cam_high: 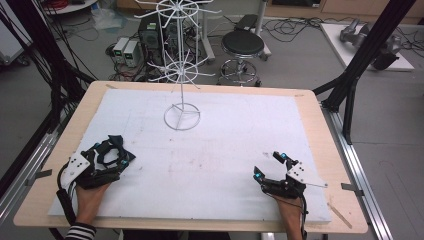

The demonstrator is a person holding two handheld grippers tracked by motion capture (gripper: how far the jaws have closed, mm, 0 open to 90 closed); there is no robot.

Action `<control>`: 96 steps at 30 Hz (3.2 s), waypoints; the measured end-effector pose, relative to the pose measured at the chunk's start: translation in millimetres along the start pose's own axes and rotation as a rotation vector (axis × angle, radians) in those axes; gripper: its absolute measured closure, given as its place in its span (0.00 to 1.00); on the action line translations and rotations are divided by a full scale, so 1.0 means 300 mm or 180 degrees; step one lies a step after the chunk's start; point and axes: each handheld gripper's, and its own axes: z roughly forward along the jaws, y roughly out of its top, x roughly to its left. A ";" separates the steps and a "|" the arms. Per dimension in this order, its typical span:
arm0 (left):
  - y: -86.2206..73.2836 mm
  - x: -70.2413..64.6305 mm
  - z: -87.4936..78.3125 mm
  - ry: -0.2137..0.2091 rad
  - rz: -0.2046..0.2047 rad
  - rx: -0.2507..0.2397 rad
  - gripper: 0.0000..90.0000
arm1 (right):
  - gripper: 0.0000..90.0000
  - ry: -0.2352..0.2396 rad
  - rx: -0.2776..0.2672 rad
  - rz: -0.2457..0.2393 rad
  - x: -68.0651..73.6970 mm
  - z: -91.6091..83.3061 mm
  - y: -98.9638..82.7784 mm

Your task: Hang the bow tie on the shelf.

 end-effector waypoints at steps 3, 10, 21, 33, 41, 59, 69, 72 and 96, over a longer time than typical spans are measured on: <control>0.000 0.001 0.000 0.0003 -0.0008 0.0003 0.15 | 0.12 0.0009 -0.0024 0.0050 -0.004 -0.002 -0.001; 0.001 0.004 0.000 -0.0017 -0.0006 0.0015 0.15 | 0.12 0.0012 -0.0035 0.0000 -0.004 -0.001 -0.001; 0.005 0.005 0.006 0.0013 0.0038 0.0085 0.15 | 0.12 0.0016 -0.0030 0.0046 -0.006 -0.002 0.000; 0.116 0.047 -0.009 -0.0038 0.0029 0.0351 0.15 | 0.12 0.0020 -0.0030 0.0046 -0.004 -0.004 -0.001; 0.183 0.081 -0.021 -0.0211 0.0165 0.0907 0.15 | 0.12 0.0017 -0.0041 0.0044 -0.004 -0.004 -0.002; 0.202 0.102 0.038 -0.0620 0.0391 0.1983 0.15 | 0.12 0.0005 -0.0045 0.0029 -0.002 -0.003 -0.001; 0.180 0.125 0.081 -0.0775 0.0419 0.2579 0.16 | 0.12 -0.0004 -0.0040 0.0017 -0.003 -0.003 -0.001; 0.181 0.126 0.102 -0.0842 0.0556 0.2918 0.18 | 0.12 -0.0005 -0.0044 0.0010 -0.003 -0.002 -0.001; 0.158 0.124 0.181 -0.0941 0.0596 0.3583 0.37 | 0.12 0.0002 -0.0047 0.0031 -0.002 -0.004 -0.002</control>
